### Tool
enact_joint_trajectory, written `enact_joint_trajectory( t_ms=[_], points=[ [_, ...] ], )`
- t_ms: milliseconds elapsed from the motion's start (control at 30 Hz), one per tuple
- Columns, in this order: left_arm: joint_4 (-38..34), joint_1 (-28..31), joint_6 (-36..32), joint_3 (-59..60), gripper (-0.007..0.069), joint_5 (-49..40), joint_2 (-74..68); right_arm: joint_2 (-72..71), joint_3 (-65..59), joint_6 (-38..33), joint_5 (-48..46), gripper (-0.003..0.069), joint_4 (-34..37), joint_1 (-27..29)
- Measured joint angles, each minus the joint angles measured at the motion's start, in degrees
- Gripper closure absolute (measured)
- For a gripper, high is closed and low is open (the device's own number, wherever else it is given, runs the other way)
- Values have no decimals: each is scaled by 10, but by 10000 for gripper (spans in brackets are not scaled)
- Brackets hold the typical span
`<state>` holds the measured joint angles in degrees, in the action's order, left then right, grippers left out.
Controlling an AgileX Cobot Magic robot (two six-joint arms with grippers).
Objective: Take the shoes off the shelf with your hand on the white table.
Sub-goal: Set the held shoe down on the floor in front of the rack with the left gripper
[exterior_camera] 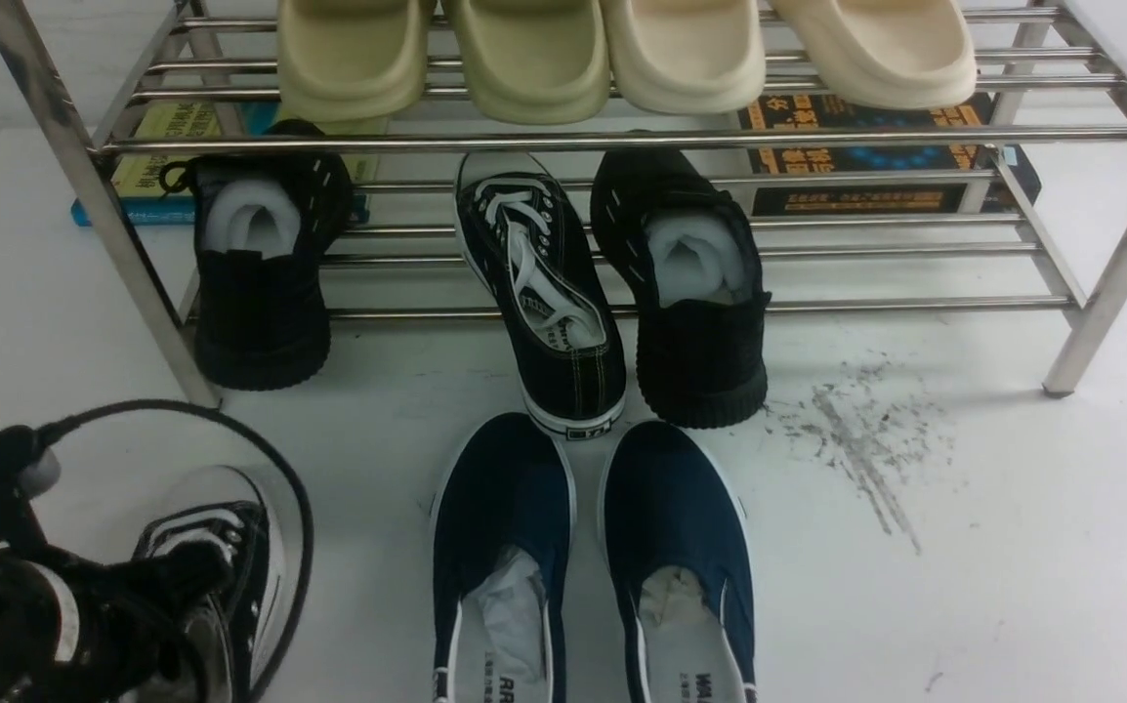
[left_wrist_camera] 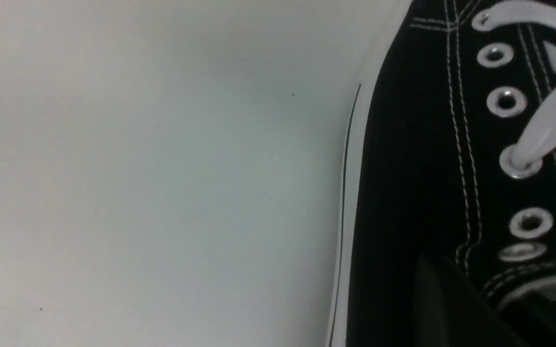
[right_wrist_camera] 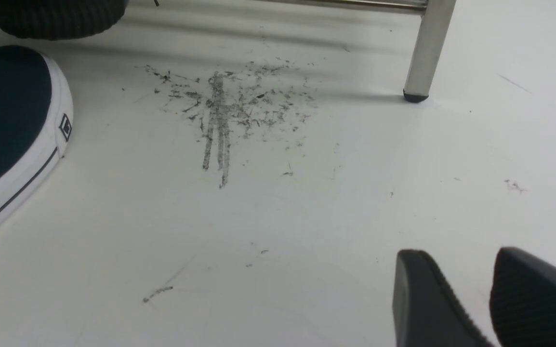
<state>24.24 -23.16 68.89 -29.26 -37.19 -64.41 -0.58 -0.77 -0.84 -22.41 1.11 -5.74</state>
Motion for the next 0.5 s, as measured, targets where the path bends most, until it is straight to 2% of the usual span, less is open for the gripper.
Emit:
enact_joint_trajectory(
  t_ms=[500],
  points=[
    [-6,0,-18,1,601,9,-74,0,0,0,0,421,0,0]
  ],
)
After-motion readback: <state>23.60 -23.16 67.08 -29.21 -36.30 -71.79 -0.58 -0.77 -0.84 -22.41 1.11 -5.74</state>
